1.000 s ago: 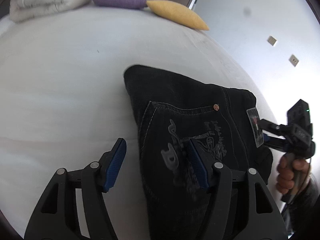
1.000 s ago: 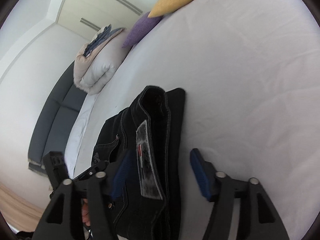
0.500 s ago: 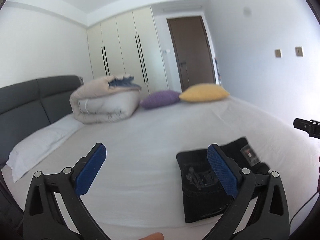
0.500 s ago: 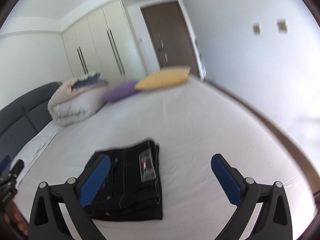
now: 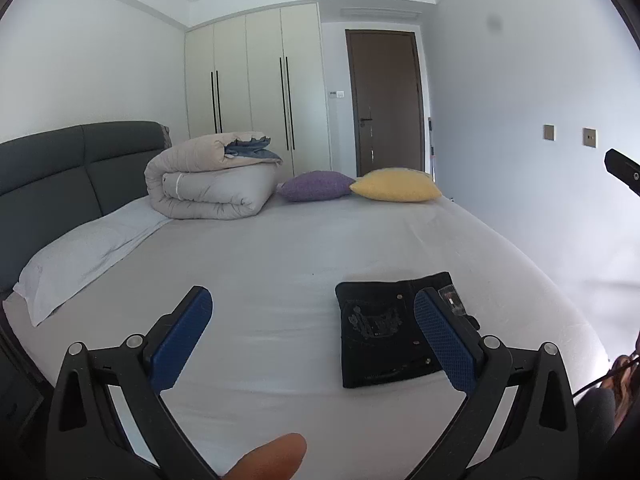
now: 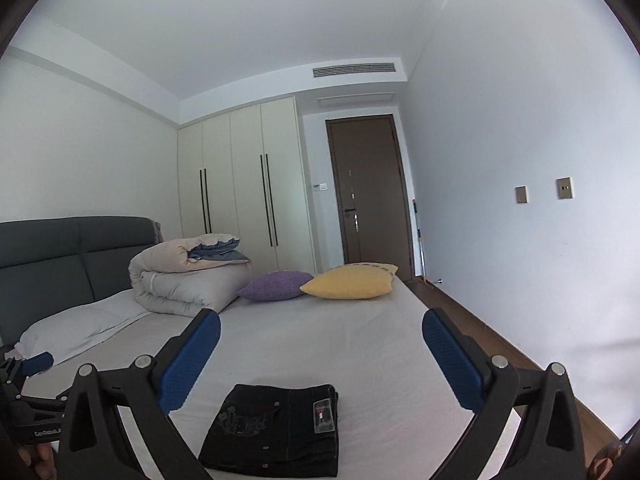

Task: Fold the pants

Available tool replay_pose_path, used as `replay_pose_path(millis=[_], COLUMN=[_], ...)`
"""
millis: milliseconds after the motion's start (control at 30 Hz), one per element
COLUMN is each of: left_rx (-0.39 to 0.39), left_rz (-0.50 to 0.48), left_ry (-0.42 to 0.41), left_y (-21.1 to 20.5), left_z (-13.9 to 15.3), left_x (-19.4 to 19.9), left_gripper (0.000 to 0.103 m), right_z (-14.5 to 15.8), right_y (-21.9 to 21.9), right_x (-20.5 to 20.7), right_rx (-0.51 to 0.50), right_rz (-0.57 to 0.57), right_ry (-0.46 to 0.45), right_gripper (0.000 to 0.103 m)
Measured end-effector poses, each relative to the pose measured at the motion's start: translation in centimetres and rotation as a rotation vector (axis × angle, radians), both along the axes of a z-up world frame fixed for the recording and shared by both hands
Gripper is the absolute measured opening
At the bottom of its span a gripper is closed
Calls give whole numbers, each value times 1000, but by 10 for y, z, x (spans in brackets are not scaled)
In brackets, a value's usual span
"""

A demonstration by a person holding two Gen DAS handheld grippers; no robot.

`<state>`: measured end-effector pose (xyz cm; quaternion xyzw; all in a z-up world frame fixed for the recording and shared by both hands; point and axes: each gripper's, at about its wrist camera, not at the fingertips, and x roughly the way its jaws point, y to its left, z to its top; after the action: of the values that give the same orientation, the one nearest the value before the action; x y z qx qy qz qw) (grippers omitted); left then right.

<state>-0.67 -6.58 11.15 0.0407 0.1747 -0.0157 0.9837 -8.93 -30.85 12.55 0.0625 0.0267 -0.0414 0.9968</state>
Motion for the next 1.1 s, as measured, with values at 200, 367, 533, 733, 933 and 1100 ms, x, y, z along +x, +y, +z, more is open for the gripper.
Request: replay_pose_path(millis=[200,367,533,733,933,1100], left_rx=[-30,-55,-83,-77,-63,-58], left_rz=[24,16,13,58,64,59], left_ry=[62,99,153,225,298,347], left_y=[3,3,4,7,2,-3], left_z=[-4,-12,-35,-63,-92,-114], left_x=[-15,-9,7,37,63,78], left_gripper=[103,103,103,103,103,103], right_z=[-26,-57,-76,-92,-112,-125], right_y=[11,20,25,28,28,32], right_x=[4,13,21,34,55,69], right_rx=[4,-16,4,15,12,0], right_rz=[-46,-87,-93,-71,-51,-34], right_ry=[188,371,451,496,558,600], right_gripper=[103,103,103,103,103,103])
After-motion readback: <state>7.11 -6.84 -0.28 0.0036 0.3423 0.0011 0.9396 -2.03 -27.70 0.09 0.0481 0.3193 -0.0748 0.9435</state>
